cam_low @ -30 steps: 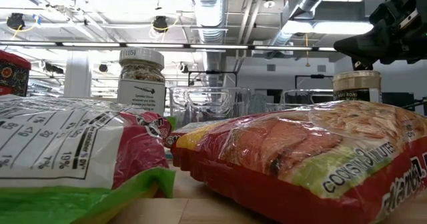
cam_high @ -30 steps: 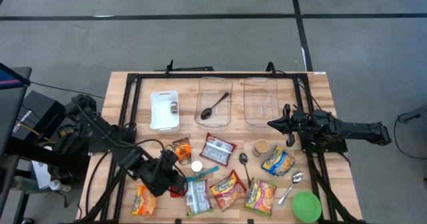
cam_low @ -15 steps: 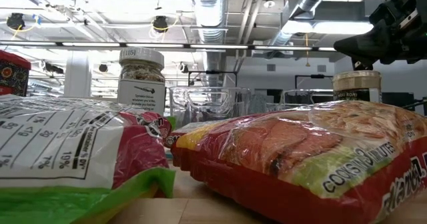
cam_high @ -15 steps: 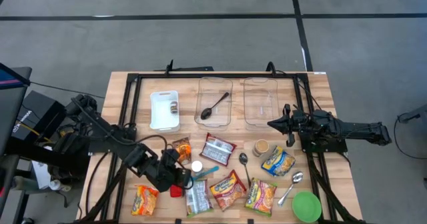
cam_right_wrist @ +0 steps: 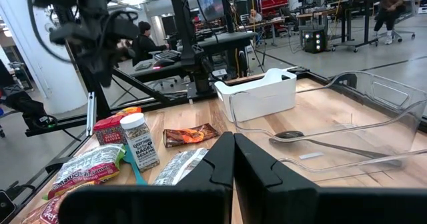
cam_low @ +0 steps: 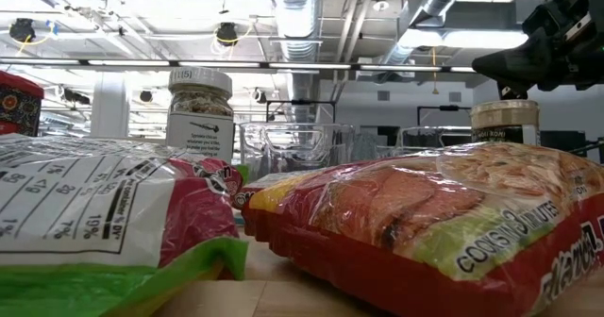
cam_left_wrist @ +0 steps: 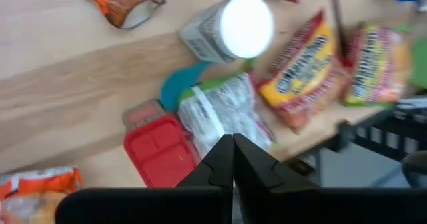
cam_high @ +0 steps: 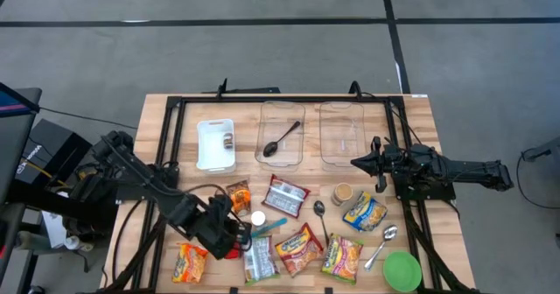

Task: Pick & Place Food Item
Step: Put the red seasoning can into the white bin

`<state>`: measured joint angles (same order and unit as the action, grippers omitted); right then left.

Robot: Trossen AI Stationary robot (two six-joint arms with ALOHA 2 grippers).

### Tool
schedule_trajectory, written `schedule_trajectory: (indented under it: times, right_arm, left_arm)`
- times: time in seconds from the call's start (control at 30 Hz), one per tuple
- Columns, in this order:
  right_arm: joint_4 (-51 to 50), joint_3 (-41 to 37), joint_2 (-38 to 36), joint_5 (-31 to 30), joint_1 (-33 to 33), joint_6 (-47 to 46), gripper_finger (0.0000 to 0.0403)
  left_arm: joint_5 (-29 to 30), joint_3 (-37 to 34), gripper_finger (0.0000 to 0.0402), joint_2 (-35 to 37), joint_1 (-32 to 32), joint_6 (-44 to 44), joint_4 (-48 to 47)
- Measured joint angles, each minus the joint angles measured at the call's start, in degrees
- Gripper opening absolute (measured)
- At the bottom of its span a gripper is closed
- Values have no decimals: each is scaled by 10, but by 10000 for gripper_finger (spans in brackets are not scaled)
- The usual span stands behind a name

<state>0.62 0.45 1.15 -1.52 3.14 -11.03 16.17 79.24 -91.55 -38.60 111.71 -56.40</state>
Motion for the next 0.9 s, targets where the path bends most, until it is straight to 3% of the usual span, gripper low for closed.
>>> schedule_trajectory:
  times: [0.23, 0.6, 0.9]
  right_arm:
    - [0, 0, 0, 0, 0, 0, 0]
    - [0, 0, 0, 0, 0, 0, 0]
    - [0, 0, 0, 0, 0, 0, 0]
  left_arm:
    - [-54, 2, 0, -53, -1, 15, -11]
    - [-106, 0, 0, -68, -1, 63, -18]
    - [-109, -3, 0, -68, -1, 63, -18]
